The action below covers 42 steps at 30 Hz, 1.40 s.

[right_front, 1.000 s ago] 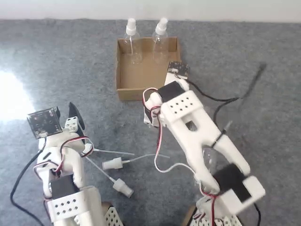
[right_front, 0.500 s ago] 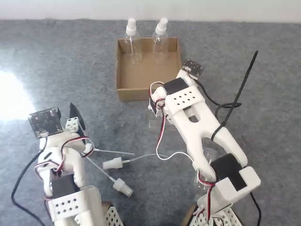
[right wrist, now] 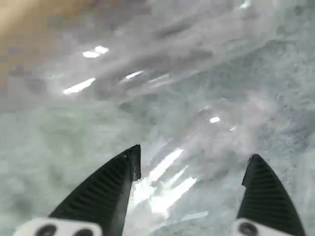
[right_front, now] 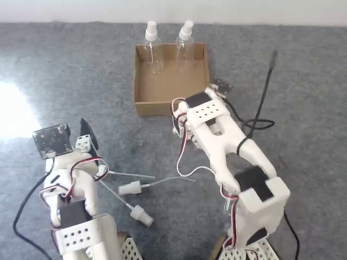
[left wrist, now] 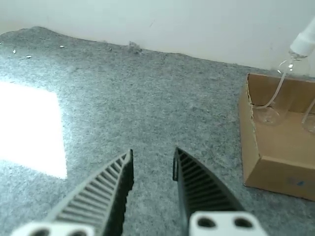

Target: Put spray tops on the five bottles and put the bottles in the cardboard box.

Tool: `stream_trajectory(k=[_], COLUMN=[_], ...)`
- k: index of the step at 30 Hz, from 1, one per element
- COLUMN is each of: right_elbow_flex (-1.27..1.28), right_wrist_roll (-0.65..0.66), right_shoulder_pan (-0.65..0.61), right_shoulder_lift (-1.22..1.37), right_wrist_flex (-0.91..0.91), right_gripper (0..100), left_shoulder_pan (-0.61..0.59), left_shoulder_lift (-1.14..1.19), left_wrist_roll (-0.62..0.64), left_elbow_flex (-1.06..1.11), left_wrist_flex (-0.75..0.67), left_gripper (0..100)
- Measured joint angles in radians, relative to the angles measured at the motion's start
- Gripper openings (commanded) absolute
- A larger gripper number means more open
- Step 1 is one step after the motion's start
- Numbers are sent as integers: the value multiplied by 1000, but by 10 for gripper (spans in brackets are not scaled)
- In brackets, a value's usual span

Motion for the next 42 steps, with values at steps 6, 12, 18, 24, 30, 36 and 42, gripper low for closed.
stream_trajectory(k=[6,12,18,24,30,36,42], right_elbow_flex=[0,0,0,0,0,0,0], right_wrist_roll=[0,0,2,84,187,273,384], right_shoulder_pan=[29,32,32,28,-17,-98,-163], right_shoulder_lift=[34,34,34,34,31,-92,-252], right_wrist_flex=[6,57,95,173,258,276,276], right_gripper=[251,118,124,119,119,119,119], left_shoulder_pan=[0,0,0,0,0,0,0], left_shoulder_lift=[0,0,0,0,0,0,0], left_wrist_roll=[0,0,0,0,0,0,0], left_elbow_flex=[0,0,0,0,0,0,0], left_wrist_flex=[0,0,0,0,0,0,0], left_gripper=[123,123,123,123,123,123,123])
